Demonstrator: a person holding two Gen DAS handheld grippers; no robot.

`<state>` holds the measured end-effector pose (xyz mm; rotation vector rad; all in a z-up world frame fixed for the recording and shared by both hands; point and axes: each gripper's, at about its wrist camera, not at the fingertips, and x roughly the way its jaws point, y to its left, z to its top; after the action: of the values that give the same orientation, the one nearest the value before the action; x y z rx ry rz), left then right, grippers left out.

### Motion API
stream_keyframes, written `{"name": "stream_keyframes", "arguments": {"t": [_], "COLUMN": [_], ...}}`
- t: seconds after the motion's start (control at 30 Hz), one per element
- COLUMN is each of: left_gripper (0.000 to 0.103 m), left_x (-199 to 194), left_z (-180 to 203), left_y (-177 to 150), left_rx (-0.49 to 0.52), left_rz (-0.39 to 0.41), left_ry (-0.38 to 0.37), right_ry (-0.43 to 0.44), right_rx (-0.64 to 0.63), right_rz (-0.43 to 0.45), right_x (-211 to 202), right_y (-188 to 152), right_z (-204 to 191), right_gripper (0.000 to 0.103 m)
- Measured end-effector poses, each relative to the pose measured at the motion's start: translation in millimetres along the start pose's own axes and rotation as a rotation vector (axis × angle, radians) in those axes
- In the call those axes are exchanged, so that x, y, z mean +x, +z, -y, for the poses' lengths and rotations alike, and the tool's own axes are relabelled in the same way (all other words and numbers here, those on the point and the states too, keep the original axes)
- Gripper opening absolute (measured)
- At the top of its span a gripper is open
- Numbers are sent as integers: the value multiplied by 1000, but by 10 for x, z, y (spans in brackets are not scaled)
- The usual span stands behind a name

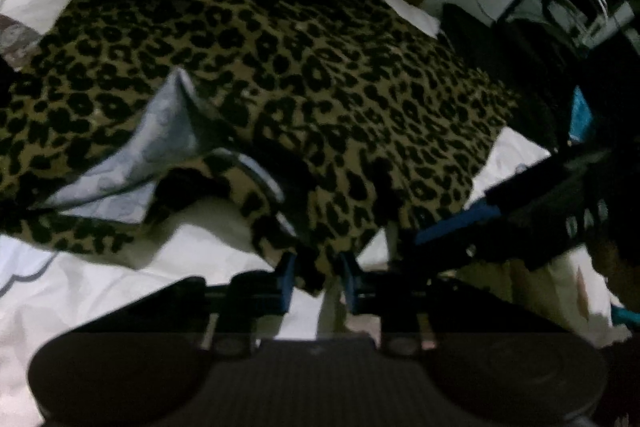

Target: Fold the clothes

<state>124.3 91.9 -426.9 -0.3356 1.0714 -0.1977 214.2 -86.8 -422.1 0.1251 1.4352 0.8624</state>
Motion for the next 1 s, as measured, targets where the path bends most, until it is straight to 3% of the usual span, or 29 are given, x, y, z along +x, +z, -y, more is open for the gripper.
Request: {"name": "stream_keyframes", "arguments": {"t": [0.1, 0.2, 0.6, 1.0], "left_gripper": [9, 5, 3, 3], "left_x": [-15, -30, -97, -87], "left_z": [-14, -28, -70, 187], "left_y": [-13, -26, -88, -43], "left_rx": [-28, -55, -157, -71], "left_rz": [8, 16, 44, 14], "left_ry": [-17, -35, -109, -135], "right_ry": [27, 43, 211, 331], "right_rx": [51, 104, 446, 697], "right_rz": [-6, -17, -5, 2], "right_x": [74, 143, 259, 389], "right_y": [8, 9, -63, -130], "right_z": [28, 68, 472, 679], "right_gripper": [41, 41, 41, 40]}}
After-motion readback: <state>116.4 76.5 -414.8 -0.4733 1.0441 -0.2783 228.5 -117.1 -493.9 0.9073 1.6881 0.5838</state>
